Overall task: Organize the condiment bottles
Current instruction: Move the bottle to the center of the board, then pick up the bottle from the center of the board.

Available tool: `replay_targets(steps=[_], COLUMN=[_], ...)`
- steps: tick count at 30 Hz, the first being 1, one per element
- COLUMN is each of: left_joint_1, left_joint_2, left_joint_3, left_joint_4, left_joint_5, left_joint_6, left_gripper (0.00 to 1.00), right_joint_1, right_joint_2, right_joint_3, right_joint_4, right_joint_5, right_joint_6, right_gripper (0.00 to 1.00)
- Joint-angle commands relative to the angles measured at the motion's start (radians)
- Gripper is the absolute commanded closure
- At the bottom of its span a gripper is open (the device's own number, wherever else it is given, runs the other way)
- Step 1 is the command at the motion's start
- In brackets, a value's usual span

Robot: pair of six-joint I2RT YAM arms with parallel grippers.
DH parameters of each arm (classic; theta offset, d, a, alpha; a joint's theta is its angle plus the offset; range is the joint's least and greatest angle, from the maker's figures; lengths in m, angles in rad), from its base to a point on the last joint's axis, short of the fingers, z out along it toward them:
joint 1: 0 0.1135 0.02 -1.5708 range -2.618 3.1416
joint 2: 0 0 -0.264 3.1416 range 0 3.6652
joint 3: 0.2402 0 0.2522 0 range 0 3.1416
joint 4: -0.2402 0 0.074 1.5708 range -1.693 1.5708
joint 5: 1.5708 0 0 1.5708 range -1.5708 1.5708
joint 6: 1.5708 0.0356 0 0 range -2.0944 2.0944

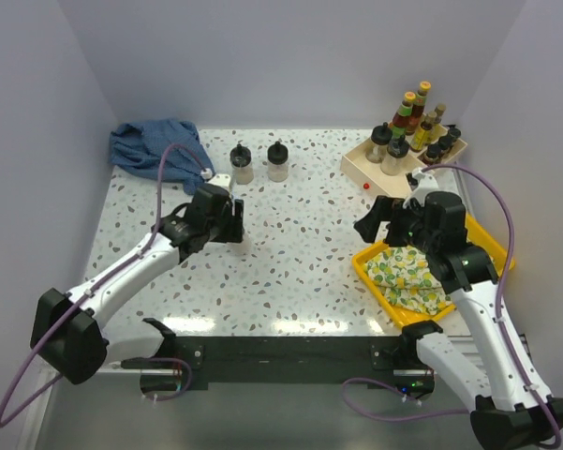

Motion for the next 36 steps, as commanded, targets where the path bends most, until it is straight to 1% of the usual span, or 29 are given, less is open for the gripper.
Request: replay_targets(steps=[1,6,8,11,13,14,15,16,17,20,23,25,27,28,29,30,31,32,33,35,36], left_joint_1=[-0.127,-0.257,-0.282,-0.316,-0.331,-0.34,-0.341,-0.339,-0.341,-0.338,-0.331,-0.31,-0.224,-0.18,-0.088,-0.053,-0.025,0.003,0.008,0.008,0.008], left_joint_2=[0.079,0.208,0.252,0.298,0.312,0.314,0.311,0.306,0.291,0.253,0.202,0.167,0.092,0.029,-0.003,-0.034,-0.062,-0.117,-0.142,-0.212,-0.235], left_joint_3=[0.077,0.146,0.159,0.177,0.189,0.191,0.194,0.196,0.2,0.225,0.255,0.252,0.201,0.171,0.139,0.08,0.053,0.018,0.004,-0.024,-0.034], left_joint_4=[0.057,0.087,0.099,0.103,0.09,0.088,0.085,0.08,0.076,0.064,0.071,0.117,0.166,0.227,0.261,0.287,0.324,0.333,0.341,0.344,0.346], left_joint_5=[-0.061,-0.108,-0.109,-0.113,-0.119,-0.125,-0.136,-0.139,-0.144,-0.156,-0.168,-0.117,0.009,0.072,0.13,0.19,0.215,0.204,0.198,0.171,0.163], left_joint_6=[-0.063,-0.057,-0.051,-0.05,-0.051,-0.051,-0.053,-0.053,-0.05,-0.019,0.059,0.128,0.151,0.148,0.144,0.142,0.144,0.147,0.166,0.193,0.22], left_gripper=[0.75,0.75,0.75,0.71,0.57,0.38,0.3,0.2,0.0,0.0,0.0,0.0,0.0,0.0,0.0,0.0,0.0,0.0,0.0,0.0,0.0], right_joint_1=[0.002,0.003,0.003,0.002,0.002,0.003,0.003,0.003,0.002,0.002,0.003,0.005,0.028,0.042,0.06,0.11,0.138,0.17,0.237,0.299,0.359], right_joint_2=[-0.029,-0.061,-0.078,-0.098,-0.106,-0.113,-0.116,-0.119,-0.115,-0.096,-0.07,-0.046,-0.015,0.0,0.015,0.032,0.08,0.103,0.132,0.215,0.241], right_joint_3=[-0.011,-0.026,-0.037,-0.055,-0.06,-0.066,-0.069,-0.069,-0.066,-0.042,-0.025,-0.019,-0.017,-0.014,-0.01,-0.003,0.013,0.024,0.036,0.078,0.092], right_joint_4=[-0.033,-0.066,-0.083,-0.106,-0.12,-0.122,-0.122,-0.122,-0.122,-0.129,-0.11,-0.08,-0.045,-0.03,-0.019,-0.002,0.007,0.013,0.025,0.039,0.062], right_joint_5=[0.012,0.049,0.076,0.11,0.103,0.1,0.098,0.095,0.092,0.08,0.031,0.005,-0.009,-0.005,0.006,0.039,0.067,0.09,0.116,0.182,0.193], right_joint_6=[0.02,0.025,0.023,0.02,0.025,0.026,0.029,0.032,0.032,0.031,0.045,0.068,0.095,0.104,0.114,0.121,0.134,0.14,0.147,0.167,0.18], right_gripper=[0.01,0.01,0.01,0.01,0.01,0.01,0.01,0.01,0.01,0.01,0.01,0.02,0.02,0.02,0.02,0.02,0.02,0.02,0.01,0.02,0.01])
